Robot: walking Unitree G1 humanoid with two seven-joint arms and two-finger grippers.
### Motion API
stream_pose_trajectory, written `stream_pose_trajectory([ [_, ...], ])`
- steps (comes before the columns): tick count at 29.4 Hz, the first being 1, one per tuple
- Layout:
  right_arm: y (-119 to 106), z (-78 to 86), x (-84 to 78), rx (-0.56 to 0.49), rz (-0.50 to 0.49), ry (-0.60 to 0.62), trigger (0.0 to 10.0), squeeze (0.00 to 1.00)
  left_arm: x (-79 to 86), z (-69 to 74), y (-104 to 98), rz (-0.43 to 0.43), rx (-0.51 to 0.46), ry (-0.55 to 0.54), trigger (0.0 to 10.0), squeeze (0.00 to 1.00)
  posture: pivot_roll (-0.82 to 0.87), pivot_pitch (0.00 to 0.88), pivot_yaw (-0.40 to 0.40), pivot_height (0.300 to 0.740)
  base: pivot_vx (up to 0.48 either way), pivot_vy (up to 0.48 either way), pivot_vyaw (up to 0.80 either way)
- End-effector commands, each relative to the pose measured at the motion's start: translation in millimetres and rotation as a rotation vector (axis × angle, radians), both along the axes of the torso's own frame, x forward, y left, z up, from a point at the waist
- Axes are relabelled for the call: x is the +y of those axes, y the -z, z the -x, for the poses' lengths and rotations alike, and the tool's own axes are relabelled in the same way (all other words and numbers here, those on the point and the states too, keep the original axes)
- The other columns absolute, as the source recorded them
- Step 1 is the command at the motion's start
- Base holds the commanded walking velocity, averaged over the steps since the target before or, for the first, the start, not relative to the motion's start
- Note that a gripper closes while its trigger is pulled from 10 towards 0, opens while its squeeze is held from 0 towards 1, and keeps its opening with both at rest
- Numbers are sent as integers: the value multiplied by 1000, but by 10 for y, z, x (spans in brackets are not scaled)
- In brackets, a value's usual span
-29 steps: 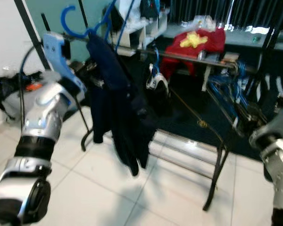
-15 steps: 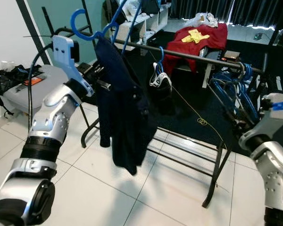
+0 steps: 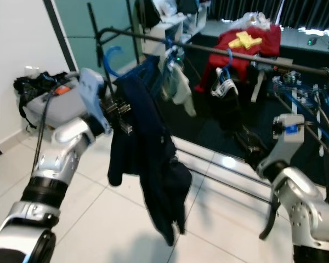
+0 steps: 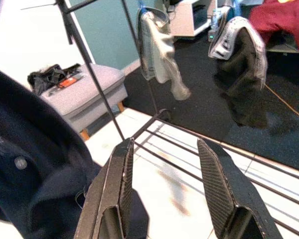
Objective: Hang hanger
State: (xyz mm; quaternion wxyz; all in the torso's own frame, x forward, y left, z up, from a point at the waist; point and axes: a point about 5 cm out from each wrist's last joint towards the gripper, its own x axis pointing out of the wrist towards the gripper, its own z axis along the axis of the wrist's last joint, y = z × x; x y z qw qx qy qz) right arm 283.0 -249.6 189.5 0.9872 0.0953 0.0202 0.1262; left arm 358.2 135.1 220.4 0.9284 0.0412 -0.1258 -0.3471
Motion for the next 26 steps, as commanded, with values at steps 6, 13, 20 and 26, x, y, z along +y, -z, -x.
stream_pose_trajectory([
  [6, -25, 39, 293, -29, -75, -235, 10000, 0, -31, 230, 96, -228, -23, 301, 10000, 0, -121, 0, -7, 740, 0, 0, 0],
  [13, -18, 60, 485, -38, -89, -369, 10000, 0, 12, 268, 93, -207, -17, 325, 10000, 0, -104, 0, -5, 740, 0, 0, 0],
  [20, -38, 62, 593, -44, -80, -442, 10000, 0, 6, 268, -37, -72, -42, 267, 10000, 0, -98, 5, -6, 740, 0, -116, 0],
  [26, -46, 92, 604, -50, -86, -459, 10000, 0, -140, 356, -60, -87, -70, 344, 10000, 0, -96, 6, 0, 740, 0, -453, 0],
])
